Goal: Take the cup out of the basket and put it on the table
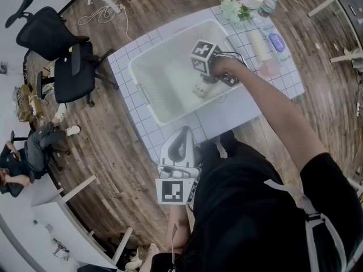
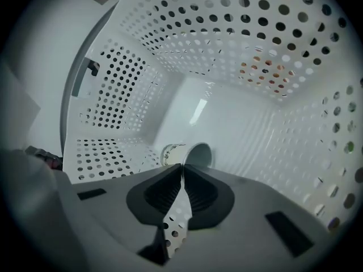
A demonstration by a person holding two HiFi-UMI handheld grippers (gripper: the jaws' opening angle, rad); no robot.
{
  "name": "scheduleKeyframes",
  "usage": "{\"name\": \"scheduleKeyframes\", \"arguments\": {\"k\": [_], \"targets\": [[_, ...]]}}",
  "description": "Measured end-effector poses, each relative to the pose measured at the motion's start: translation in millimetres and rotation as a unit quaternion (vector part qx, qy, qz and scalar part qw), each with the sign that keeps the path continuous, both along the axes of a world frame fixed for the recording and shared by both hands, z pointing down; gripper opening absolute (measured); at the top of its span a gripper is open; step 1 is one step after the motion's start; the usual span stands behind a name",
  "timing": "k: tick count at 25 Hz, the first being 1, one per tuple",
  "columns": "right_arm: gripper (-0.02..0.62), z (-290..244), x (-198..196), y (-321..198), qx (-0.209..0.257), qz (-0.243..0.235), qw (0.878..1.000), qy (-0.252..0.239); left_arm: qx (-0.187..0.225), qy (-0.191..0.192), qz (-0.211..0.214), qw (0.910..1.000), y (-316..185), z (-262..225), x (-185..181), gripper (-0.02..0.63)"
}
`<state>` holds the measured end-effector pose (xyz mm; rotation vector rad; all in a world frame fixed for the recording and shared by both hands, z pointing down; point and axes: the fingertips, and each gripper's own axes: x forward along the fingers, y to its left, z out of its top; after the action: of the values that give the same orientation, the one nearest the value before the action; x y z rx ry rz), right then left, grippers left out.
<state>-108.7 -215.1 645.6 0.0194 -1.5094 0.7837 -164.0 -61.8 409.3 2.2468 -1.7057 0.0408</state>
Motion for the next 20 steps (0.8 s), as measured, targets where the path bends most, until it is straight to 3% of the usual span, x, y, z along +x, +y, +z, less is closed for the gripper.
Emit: {"name": "scheduleKeyframes", "arguments": {"k": [9,20], "targets": [[0.028,-10.2,-8.7,-3.5,0.014,-0.001,0.999,-0.029,0.004,-0.002,0.004,1.0,-1.4,-2.6,2.8,0.009],[0.028,-39.9,-16.2,-19.9,0.07,-0.005,0.994,-0.082,0.011,-0.005,0.014,0.9998,-1.0,-8.5,13.6,0.009]]}}
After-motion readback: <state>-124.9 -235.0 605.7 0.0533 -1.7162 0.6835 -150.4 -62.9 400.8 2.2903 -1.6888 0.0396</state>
